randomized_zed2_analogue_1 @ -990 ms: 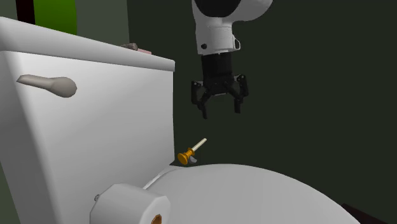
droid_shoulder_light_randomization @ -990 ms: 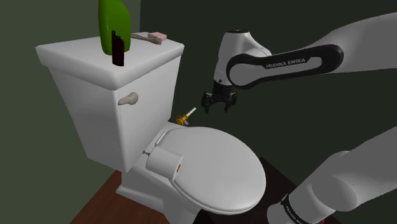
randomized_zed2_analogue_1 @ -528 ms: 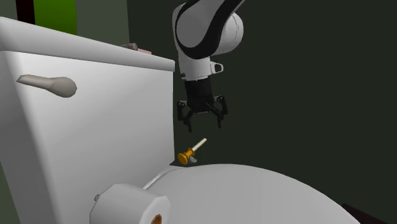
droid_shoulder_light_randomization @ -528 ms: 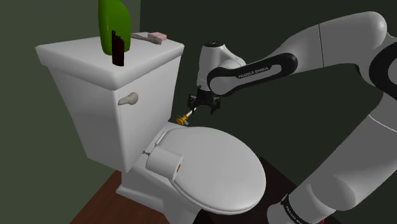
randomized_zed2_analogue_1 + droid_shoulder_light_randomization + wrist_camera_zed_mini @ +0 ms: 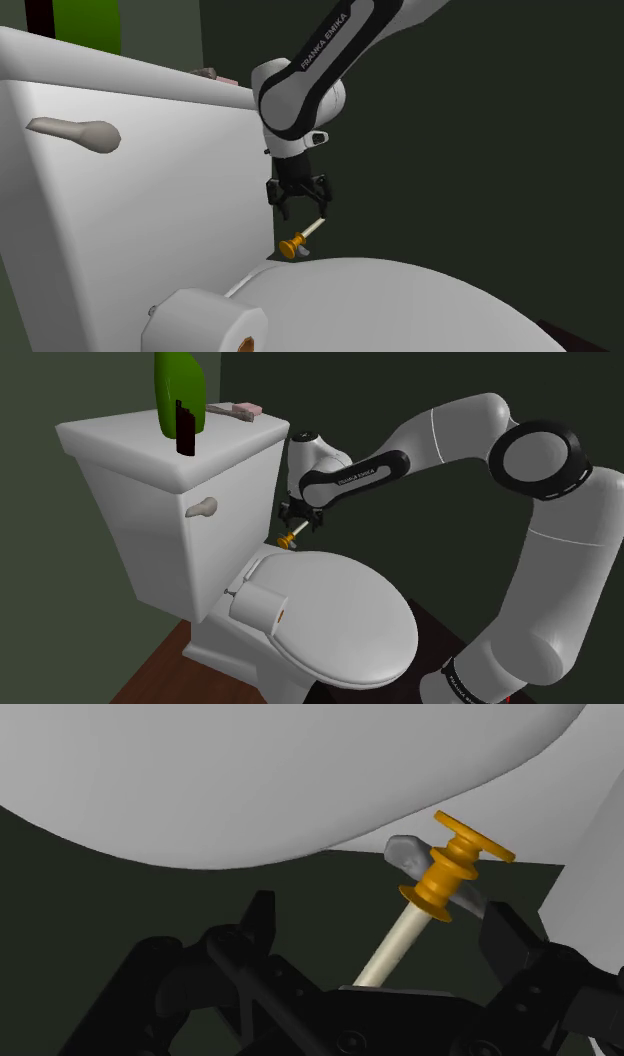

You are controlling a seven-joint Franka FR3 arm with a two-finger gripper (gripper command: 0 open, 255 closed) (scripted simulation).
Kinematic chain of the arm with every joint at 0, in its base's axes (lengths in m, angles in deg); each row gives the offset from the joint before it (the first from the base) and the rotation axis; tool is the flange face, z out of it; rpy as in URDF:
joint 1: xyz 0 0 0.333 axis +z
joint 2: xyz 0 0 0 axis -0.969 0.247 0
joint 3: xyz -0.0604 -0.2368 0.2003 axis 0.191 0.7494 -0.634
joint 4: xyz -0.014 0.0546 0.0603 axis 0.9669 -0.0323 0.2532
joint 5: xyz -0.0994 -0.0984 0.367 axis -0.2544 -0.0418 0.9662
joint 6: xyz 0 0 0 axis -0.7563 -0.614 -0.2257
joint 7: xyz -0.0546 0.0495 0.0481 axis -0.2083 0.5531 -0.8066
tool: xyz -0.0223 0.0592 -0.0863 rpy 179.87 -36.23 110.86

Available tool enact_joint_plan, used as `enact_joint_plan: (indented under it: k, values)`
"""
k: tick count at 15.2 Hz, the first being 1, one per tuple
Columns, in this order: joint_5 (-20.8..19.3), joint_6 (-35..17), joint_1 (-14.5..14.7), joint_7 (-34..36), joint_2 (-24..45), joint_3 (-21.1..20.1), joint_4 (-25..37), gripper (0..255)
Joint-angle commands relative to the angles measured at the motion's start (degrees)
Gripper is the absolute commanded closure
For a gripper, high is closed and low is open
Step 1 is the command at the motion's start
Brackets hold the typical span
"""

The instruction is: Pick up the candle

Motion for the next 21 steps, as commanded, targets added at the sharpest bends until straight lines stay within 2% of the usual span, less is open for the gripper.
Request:
enact_joint_plan:
  k: [1, 4, 14, 15, 21]
  values:
    - [-1.7, 0.2, 0.8, 3.2, 4.5, 1.5, 4.6, 0]
    - [-3.2, 1.2, 2.1, 7.1, 11.1, 3.7, 12.1, 0]
    - [-4.8, -2.3, 2.7, 9.1, 14.8, 4.7, 12.0, 0]
    - [-4.8, -2.3, 2.6, 9.1, 14.8, 4.7, 12.0, 255]
    - [-4.8, -2.4, 2.6, 9.1, 14.8, 4.7, 11.9, 255]
